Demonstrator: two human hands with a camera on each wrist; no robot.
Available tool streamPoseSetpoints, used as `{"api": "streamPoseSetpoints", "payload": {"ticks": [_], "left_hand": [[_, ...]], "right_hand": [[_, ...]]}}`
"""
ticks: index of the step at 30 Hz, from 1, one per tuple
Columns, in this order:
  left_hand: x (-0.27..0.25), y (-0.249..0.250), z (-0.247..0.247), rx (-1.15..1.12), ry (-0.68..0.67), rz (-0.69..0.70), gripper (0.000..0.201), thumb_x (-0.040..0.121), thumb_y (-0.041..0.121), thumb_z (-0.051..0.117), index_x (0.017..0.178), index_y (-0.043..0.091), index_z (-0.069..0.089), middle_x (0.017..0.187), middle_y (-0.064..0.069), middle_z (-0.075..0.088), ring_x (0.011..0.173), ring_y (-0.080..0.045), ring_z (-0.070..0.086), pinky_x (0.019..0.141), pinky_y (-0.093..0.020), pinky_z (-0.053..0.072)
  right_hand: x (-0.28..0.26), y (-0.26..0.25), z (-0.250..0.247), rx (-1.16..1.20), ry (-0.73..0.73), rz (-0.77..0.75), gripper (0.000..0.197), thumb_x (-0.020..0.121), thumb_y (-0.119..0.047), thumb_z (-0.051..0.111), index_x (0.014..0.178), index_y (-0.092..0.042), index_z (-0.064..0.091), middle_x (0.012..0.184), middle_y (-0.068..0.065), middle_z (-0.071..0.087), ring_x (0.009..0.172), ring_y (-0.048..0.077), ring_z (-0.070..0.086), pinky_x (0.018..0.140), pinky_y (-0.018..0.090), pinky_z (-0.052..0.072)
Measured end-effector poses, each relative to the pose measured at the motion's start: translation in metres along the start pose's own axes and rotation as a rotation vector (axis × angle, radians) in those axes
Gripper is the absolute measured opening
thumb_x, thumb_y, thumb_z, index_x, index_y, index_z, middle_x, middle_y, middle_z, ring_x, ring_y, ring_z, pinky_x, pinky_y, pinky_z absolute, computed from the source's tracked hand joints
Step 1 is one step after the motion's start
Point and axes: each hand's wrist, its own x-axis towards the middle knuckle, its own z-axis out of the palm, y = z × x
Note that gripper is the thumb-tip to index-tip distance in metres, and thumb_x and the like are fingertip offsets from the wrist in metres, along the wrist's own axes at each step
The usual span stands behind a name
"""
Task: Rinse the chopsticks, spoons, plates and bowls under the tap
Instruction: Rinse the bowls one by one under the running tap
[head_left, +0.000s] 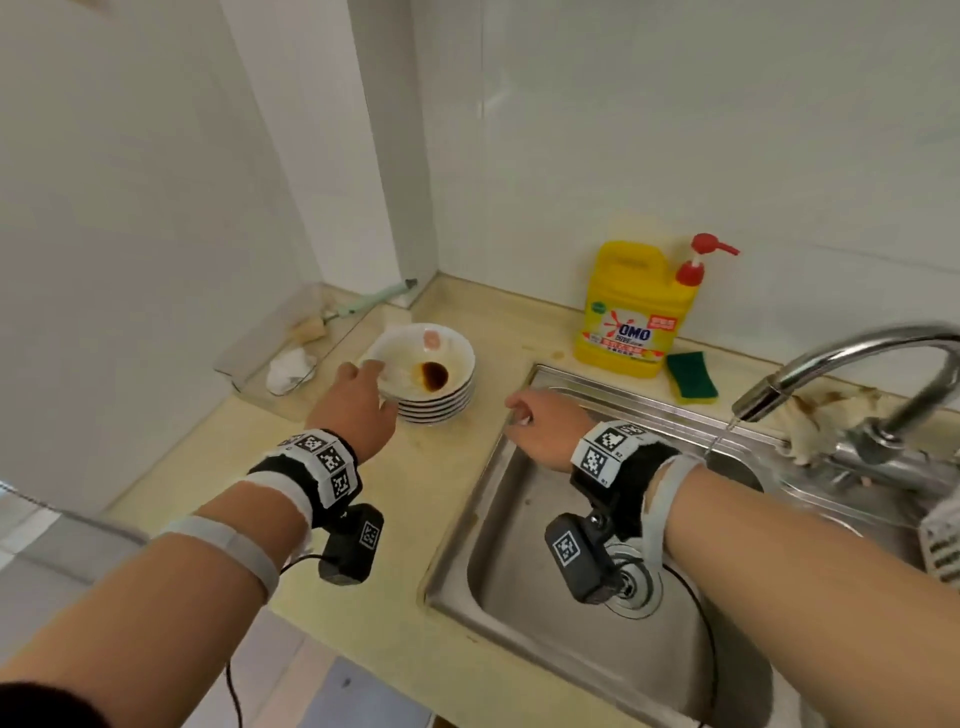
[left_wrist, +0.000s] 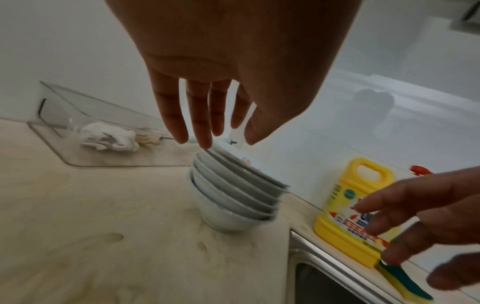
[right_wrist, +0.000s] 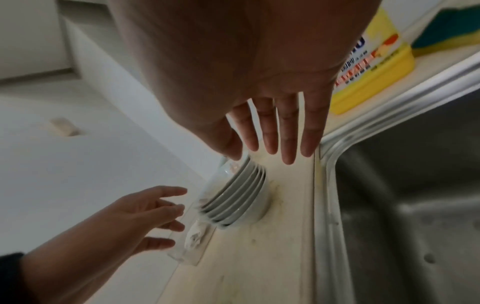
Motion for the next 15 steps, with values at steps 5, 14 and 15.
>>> {"api": "streamPoseSetpoints", "payload": {"ticks": [5, 14, 15], "left_hand": [[0.055, -0.019, -0.007, -0.030, -0.103, -0.065, 0.053, 0.102, 0.039, 0.051, 0.145, 0.009, 0.045, 0.137, -0.018, 0.055, 0.122, -0.037, 0.056, 0.099, -0.044, 0.046], [0.074, -0.029, -0.002, -0.304, -0.098, -0.131, 0.038, 0.095, 0.031, 0.063, 0.126, 0.018, 0.046, 0.094, -0.003, 0.072, 0.084, -0.024, 0.070, 0.067, -0.034, 0.053], [0.073, -0.028, -0.002, -0.322, -0.099, -0.130, 0.036, 0.095, 0.030, 0.062, 0.125, 0.018, 0.044, 0.091, -0.003, 0.071, 0.080, -0.024, 0.070, 0.063, -0.032, 0.051]], "right_hand": [[0.046, -0.029, 0.010, 0.162, 0.029, 0.136, 0.058, 0.097, -0.033, 0.057, 0.151, -0.020, 0.042, 0.131, 0.004, 0.059, 0.115, 0.024, 0.062, 0.101, 0.039, 0.050], [0.088, -0.055, 0.020, 0.396, 0.085, 0.266, 0.039, 0.092, -0.021, 0.060, 0.130, -0.008, 0.061, 0.115, 0.012, 0.067, 0.105, 0.029, 0.066, 0.091, 0.049, 0.059], [0.089, -0.055, 0.021, 0.414, 0.112, 0.278, 0.037, 0.091, -0.020, 0.061, 0.125, -0.007, 0.064, 0.113, 0.011, 0.067, 0.104, 0.029, 0.066, 0.091, 0.049, 0.059]]}}
